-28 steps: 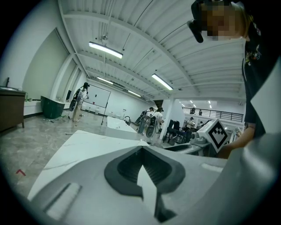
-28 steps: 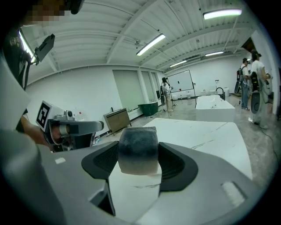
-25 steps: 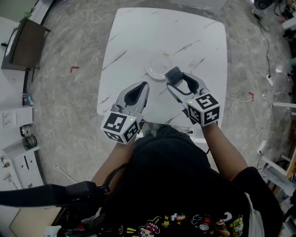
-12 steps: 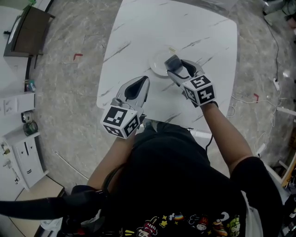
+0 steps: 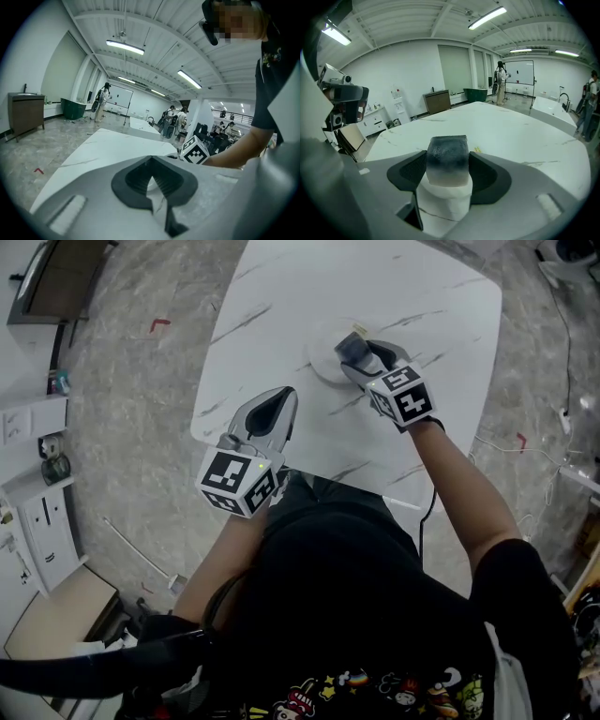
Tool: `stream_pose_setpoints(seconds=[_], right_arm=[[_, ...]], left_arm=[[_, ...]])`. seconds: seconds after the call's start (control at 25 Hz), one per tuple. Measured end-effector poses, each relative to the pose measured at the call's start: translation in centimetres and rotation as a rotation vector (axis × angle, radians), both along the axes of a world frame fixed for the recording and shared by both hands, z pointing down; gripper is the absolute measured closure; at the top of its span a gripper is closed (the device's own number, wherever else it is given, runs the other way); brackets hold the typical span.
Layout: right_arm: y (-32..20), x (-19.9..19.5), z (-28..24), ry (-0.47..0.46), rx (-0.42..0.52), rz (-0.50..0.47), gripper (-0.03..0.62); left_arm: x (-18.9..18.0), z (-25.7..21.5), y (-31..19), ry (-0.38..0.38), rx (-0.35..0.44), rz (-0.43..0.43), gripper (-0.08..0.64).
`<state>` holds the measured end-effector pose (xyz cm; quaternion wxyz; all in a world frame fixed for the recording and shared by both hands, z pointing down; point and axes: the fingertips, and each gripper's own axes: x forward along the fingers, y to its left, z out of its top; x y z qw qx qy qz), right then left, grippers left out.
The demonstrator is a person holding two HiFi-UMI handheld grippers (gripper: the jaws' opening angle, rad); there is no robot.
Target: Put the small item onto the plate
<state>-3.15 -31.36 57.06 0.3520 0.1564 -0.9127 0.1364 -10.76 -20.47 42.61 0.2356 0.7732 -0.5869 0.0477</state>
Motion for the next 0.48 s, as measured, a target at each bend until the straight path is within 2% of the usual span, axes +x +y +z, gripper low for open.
stream_pose_setpoints(seconds=[0.48], right_arm=[[0.0, -1.8, 2.1, 0.056, 0.011, -0.091, 0.282]], left_arm=[[-1.9, 1.2, 1.1, 0.010, -0.016, -0.073, 0.560]])
